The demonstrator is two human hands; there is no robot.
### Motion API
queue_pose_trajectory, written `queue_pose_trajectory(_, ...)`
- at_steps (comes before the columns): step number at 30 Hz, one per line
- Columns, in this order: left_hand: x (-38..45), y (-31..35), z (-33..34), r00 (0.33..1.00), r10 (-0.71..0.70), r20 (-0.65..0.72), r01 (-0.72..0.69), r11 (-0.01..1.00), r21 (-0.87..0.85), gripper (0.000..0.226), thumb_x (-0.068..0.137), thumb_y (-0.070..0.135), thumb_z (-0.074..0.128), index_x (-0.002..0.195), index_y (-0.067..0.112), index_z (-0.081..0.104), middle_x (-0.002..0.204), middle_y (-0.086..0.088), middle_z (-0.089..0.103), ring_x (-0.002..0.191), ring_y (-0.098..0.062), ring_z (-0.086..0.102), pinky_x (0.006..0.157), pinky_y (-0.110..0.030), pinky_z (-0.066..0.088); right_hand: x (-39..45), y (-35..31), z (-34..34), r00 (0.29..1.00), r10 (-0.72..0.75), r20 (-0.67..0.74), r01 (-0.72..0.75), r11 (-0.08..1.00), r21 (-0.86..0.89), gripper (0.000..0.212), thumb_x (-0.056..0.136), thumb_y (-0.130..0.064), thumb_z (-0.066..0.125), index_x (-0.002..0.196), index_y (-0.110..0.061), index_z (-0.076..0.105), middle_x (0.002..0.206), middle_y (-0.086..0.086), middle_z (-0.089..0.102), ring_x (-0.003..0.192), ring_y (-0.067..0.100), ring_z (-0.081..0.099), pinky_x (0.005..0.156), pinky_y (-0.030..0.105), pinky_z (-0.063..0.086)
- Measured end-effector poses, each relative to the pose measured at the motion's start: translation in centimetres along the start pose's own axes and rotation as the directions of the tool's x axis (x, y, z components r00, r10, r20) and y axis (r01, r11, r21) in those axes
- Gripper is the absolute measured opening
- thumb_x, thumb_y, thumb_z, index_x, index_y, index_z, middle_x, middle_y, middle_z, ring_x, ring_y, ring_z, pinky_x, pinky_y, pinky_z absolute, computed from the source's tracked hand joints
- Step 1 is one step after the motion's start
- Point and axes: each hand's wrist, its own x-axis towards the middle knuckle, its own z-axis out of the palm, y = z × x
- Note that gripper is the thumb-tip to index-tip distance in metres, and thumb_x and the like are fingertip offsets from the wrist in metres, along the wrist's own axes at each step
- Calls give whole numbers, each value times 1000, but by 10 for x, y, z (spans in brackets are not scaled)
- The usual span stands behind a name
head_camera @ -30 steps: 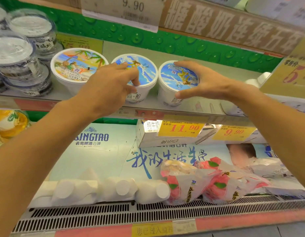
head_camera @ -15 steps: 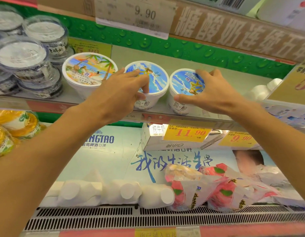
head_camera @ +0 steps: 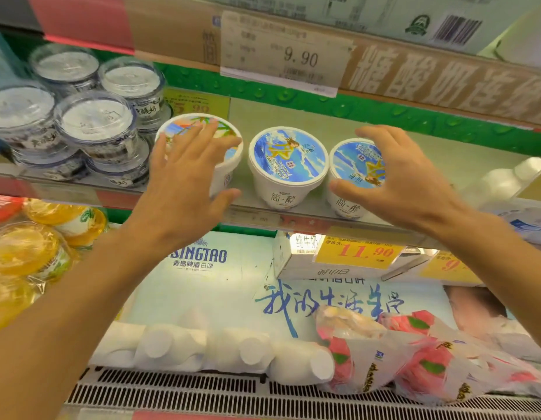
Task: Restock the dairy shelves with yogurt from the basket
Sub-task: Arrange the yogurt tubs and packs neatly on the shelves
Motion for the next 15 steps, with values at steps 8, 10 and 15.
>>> queue_pose_trajectory(8, -16, -22, -11, 944, -331, -11, 314, 905, -287, 59, 79, 27, 81, 132, 35, 58, 161, -10, 18, 149, -23, 19, 116, -28, 21, 32, -61, 37, 971, -199, 133, 196, 980, 37, 84, 75, -68, 68, 145, -29, 43, 144, 3, 45, 131, 23, 45, 110, 39, 38)
queue_pose_trajectory(10, -14, -20, -6, 934, -357, -15, 327, 870, -370, 57, 76, 40, 82, 128, 35, 59, 148, -6, 36, 135, -20, 38, 105, -20, 32, 44, -61, 43, 972, -160, 174, 161, 987, 10, 91, 73, -71, 68, 148, -28, 39, 146, 4, 44, 132, 26, 45, 111, 41, 38)
queue_pose_trajectory(15, -3, -16, 8, 893, -431, -131, 343, 839, -423, 54, 69, 51, 83, 110, 25, 60, 125, 0, 42, 109, -11, 46, 97, -29, 46, 55, -55, 49, 970, -108, 219, 119, 992, -41, 99, 65, -82, 62, 148, -33, 38, 153, 6, 39, 139, 29, 35, 115, 44, 32)
